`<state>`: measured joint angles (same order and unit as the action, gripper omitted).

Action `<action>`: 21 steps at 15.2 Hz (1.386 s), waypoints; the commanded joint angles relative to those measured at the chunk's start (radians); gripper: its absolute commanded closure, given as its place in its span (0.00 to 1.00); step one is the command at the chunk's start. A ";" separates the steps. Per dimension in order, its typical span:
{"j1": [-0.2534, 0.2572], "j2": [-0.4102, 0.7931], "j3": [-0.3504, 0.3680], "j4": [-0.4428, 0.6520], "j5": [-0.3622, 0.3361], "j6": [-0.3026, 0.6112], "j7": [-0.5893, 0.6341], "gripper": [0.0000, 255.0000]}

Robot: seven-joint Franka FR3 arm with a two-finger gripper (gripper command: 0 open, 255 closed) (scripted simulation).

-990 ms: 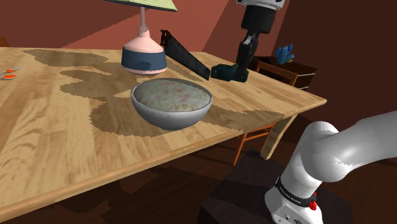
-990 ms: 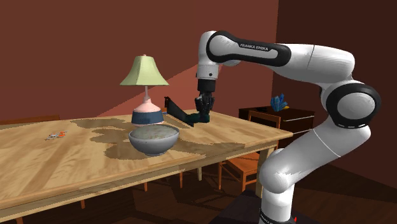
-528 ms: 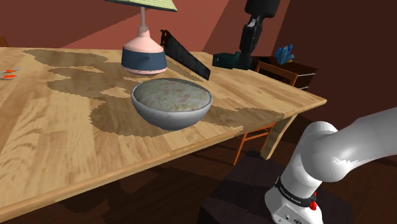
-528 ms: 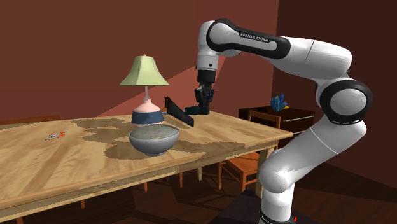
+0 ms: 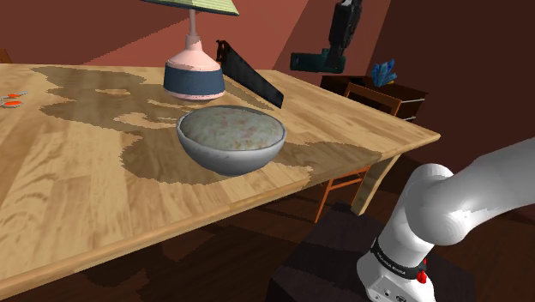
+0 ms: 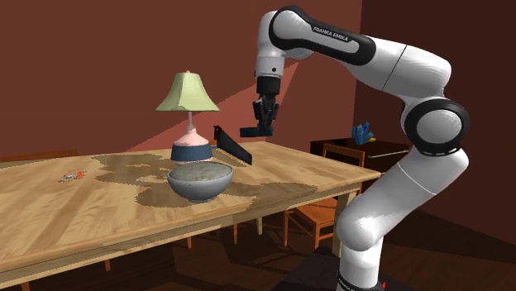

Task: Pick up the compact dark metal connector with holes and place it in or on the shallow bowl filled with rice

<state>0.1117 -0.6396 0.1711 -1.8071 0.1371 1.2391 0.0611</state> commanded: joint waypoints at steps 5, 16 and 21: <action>0.004 0.076 0.090 0.082 0.032 0.006 0.101 1.00; 0.016 0.366 0.377 0.351 0.011 0.052 0.408 1.00; 0.023 0.355 0.389 0.282 0.016 0.113 0.419 1.00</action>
<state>0.1337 -0.2784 0.5604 -1.5061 0.1504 1.3383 0.4808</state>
